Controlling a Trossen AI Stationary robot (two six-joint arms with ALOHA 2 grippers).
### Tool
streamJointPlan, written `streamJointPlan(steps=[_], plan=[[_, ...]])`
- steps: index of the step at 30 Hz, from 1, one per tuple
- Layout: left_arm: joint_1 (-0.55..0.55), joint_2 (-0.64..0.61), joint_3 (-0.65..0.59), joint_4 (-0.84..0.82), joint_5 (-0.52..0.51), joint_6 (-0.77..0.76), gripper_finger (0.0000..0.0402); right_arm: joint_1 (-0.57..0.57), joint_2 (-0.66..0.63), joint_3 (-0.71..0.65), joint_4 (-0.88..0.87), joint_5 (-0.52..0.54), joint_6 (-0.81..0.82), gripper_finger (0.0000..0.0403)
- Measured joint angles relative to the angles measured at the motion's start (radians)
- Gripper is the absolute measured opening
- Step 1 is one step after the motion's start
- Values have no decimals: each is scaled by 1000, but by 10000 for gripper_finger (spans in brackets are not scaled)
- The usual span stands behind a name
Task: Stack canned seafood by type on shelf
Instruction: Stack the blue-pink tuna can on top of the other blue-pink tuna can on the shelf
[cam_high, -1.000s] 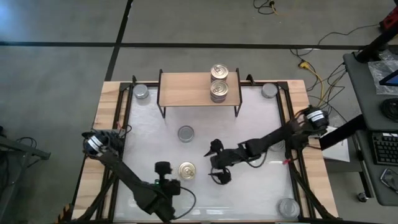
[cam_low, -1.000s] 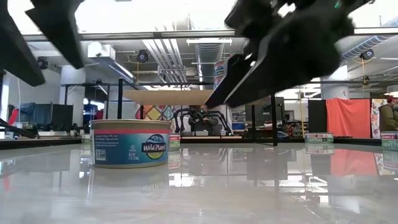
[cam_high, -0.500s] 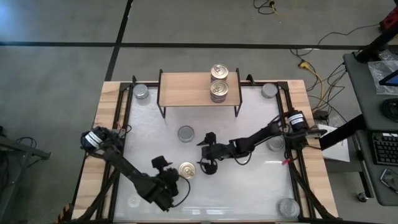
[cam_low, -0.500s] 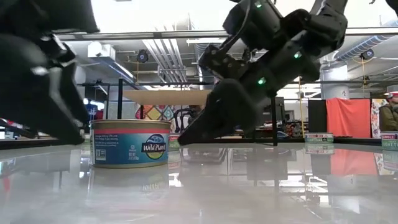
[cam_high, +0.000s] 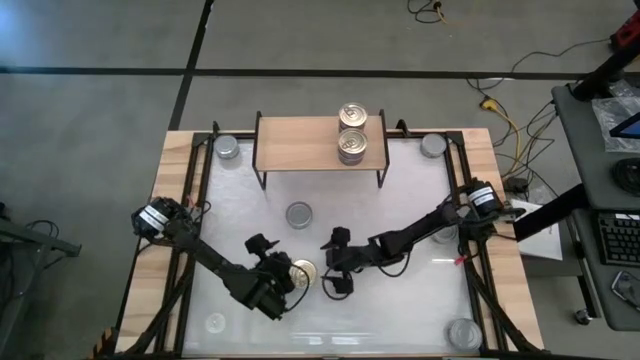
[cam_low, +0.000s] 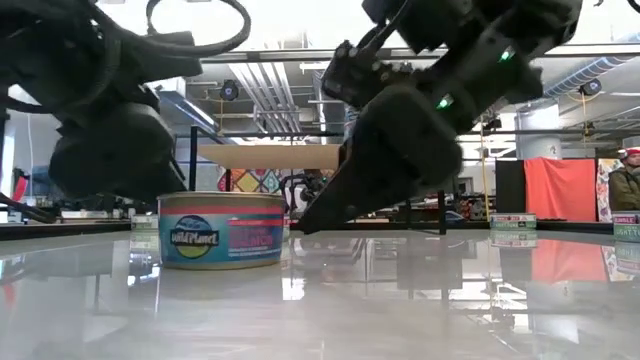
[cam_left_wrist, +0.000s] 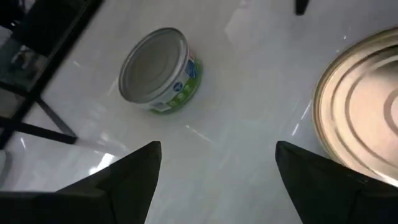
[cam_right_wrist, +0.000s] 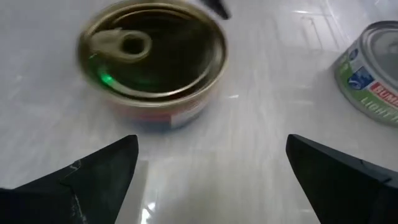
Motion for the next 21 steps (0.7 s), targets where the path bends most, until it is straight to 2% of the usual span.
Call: streamJointPlan(steps=[5,10,17,21], plan=[[-38,-31,27,-98,35,-35,300,8,-16,-1,-35,-44,-46,400],[-118,-53,27,-96,44,-103,300,8,-3,-1,57,-77,-69,400],[-116,-53,-33,9,-3,-150,300,1,51,-1,103,-94,-66,400],[-100,-52,-77,47,2,-130,300,-18,53,-2,45,-189,-31,400]])
